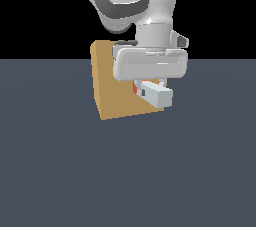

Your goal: Insert the peg into the horizontal hole in a box.

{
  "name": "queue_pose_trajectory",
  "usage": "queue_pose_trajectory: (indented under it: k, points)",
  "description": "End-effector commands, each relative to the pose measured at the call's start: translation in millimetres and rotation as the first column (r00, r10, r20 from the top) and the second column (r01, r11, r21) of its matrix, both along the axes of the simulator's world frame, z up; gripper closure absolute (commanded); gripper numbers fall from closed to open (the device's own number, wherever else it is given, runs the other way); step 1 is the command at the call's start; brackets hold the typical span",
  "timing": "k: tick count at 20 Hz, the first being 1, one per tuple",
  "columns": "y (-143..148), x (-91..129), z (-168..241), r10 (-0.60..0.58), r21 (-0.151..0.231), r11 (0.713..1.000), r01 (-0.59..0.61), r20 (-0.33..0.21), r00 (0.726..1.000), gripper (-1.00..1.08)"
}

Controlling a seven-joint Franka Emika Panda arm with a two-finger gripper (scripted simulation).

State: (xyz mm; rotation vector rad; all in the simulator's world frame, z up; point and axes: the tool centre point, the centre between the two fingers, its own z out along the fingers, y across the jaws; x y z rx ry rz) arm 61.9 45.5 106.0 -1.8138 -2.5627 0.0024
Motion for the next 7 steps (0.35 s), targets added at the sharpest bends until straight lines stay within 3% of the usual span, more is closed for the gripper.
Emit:
queue_pose_trajectory:
  k: [1, 7]
  points:
    - [15, -4, 3, -0.001, 0.0, 1.0, 0.001, 0.005, 1.0, 1.08]
    - [29, -8, 3, -0.002, 0.0, 1.0, 0.002, 0.006, 1.0, 1.08]
